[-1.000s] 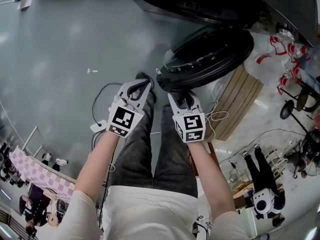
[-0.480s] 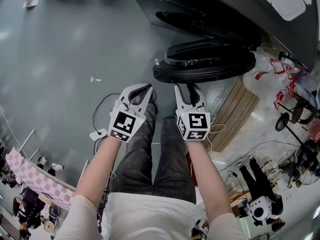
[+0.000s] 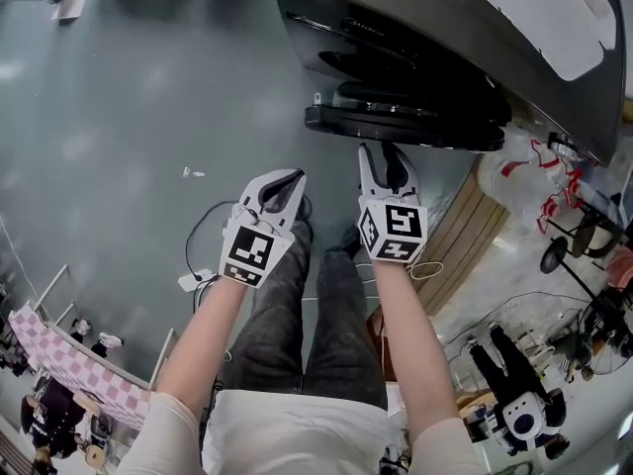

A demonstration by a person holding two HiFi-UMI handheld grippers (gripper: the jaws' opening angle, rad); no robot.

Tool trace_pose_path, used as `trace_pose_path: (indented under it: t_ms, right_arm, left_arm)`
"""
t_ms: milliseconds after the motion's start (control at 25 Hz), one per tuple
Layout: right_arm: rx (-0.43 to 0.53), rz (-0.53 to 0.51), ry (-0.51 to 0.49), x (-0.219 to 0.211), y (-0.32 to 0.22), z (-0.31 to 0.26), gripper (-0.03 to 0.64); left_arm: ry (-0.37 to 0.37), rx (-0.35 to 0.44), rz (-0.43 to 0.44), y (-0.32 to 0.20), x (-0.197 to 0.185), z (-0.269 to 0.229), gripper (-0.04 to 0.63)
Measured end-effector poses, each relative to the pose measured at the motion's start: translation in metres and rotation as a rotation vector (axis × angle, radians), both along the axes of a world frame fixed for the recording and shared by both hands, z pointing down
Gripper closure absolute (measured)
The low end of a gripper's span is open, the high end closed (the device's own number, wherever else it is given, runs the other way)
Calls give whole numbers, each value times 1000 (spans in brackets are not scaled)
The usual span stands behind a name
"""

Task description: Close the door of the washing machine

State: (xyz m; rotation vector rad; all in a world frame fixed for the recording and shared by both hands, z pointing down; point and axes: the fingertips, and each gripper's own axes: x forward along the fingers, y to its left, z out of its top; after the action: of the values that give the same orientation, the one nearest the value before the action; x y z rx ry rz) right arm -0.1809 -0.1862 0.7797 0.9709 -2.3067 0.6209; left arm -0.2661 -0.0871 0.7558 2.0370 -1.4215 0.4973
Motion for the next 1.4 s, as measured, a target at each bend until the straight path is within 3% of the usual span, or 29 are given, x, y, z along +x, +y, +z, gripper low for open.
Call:
trace_pose_path:
  t_ms: [200, 520, 600, 840, 1400]
  right_arm:
    - [21, 34, -8, -14, -31, -2, 445]
    - [54, 169, -6, -6, -84, -2, 500]
    - [67, 204, 8, -1, -91, 0, 553]
    - [63, 294, 36, -1, -96, 3, 577]
    - [45, 285, 28, 1, -109, 2, 586]
  left_arm:
    - [9, 16, -4, -10, -6, -8, 586]
    - [10, 20, -19, -22, -19, -4, 586]
    - [8, 18, -22, -25, -22, -1, 586]
    - [6, 8, -31, -28, -33, 5, 586]
    - [23, -16, -45, -8, -30, 6, 586]
